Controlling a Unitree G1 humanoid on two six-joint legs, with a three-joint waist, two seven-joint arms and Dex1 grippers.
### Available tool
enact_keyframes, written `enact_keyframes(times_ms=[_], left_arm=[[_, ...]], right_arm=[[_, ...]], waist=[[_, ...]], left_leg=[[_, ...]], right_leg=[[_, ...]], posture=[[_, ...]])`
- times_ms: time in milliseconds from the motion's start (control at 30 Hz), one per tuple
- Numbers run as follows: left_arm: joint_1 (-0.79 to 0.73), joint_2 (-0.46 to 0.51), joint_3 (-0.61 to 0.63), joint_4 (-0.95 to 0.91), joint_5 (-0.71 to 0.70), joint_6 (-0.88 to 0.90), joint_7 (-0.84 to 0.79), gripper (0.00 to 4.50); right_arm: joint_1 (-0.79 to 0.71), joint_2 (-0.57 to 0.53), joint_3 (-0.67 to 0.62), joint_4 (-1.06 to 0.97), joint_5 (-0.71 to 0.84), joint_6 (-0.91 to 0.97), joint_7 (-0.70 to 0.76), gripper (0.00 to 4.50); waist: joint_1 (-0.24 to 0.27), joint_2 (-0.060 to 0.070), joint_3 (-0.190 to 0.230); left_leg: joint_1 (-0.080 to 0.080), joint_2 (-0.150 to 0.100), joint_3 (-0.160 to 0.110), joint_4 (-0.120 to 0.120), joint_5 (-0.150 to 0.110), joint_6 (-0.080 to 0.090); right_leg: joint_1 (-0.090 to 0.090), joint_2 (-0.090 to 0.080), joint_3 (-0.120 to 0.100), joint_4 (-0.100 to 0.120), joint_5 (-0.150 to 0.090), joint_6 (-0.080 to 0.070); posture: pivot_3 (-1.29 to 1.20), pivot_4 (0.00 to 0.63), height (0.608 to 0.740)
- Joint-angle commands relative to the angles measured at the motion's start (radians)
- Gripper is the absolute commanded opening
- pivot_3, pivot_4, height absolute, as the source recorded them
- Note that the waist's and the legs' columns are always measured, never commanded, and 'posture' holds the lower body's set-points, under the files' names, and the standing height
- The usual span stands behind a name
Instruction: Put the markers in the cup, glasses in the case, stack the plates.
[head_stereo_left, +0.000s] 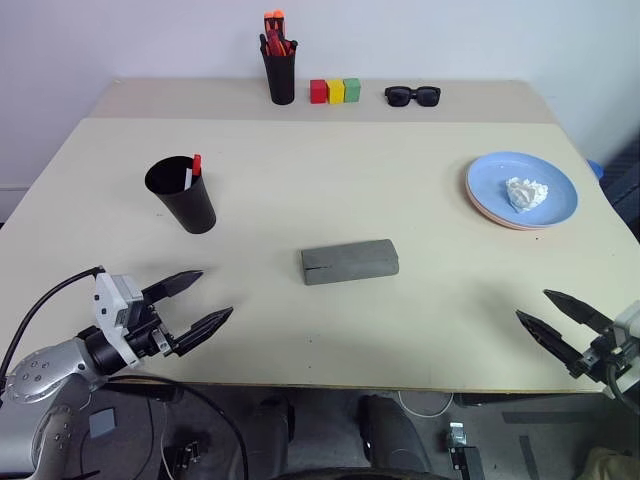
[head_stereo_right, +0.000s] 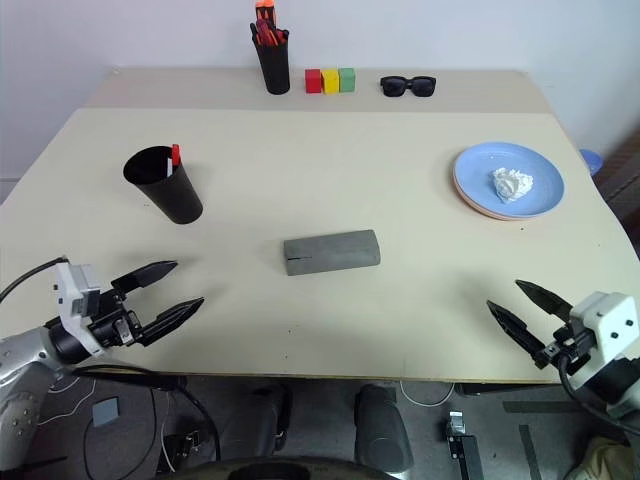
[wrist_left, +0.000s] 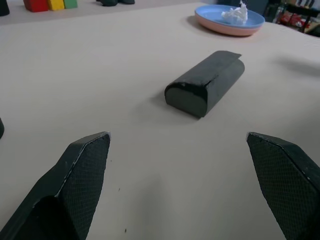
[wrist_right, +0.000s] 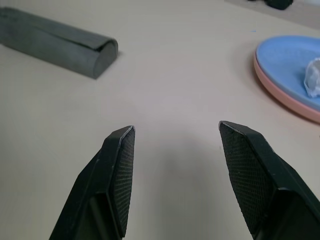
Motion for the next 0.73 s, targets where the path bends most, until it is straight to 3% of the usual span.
enact_keyframes(times_ms=[33,733], left_arm=[[-0.009,0.016,0.026,-0.038,-0.026,0.016,0.020,4.50],[0.044,-0.067,-0.048,-0.047,0.054,-0.051,0.080,4.50]], right_arm=[[-0.020,-0.019,-0.013,-0.052,0.021,0.044,-0.027,2.70],[-0.115,-0.037,-0.002,0.076,-0.016,0.040,0.019,2.70]], waist=[[0.000,0.000,0.000],[-0.001,-0.001,0.000]], left_leg=[[0.000,0.000,0.000,0.000,0.000,0.000],[0.001,0.000,0.001,0.000,0.000,0.001]], right_leg=[[0.000,0.000,0.000,0.000,0.000,0.000],[0.000,0.000,0.000,-0.001,0.000,0.000]], posture=[[0.00,0.150,0.740],[0.00,0.150,0.740]])
